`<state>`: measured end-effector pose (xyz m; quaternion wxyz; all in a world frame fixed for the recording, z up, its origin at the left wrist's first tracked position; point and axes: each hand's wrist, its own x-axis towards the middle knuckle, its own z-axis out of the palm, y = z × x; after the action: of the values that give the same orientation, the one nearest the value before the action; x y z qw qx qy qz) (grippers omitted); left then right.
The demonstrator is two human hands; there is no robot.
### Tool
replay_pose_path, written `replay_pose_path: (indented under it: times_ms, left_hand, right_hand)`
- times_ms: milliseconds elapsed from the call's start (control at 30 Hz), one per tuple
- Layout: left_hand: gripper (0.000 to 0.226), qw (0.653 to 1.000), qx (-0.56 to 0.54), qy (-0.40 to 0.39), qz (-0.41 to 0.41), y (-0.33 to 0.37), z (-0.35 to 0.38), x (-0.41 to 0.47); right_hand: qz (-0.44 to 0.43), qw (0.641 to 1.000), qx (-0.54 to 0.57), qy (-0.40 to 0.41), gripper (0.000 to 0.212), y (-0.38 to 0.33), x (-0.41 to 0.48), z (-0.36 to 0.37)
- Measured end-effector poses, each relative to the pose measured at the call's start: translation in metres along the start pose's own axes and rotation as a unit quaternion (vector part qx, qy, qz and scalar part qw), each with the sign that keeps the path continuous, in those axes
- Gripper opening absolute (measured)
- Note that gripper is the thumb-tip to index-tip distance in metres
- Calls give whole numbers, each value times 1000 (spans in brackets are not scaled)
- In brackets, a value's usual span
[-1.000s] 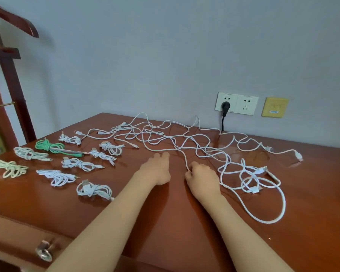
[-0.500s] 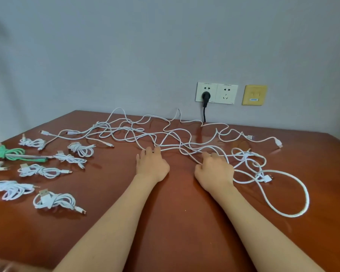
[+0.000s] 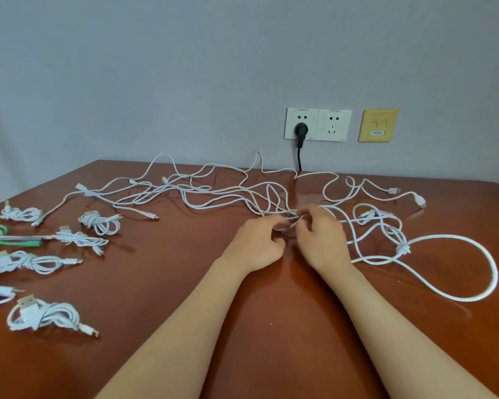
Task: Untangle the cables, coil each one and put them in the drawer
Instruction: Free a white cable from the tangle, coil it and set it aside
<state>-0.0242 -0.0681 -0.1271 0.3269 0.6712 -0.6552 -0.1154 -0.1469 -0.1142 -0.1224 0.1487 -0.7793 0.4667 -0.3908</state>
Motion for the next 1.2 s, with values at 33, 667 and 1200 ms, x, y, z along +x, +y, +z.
replay_pose_path:
  times_ms: [33,667,1200]
  left_hand:
    - [37,1000,-26,-10,1,-1,-1,0]
    - [47,974,73,109,-183,-26,-10,14]
    - [63,962,-85,202,-165,-27,-13,14]
  right_hand:
    - [2,1000,0,-7,24,1,1,0]
    - [-57,952,-285,-97,45,-10,-3,9]
    - [-44,977,-76,-193,23,-25,8,16]
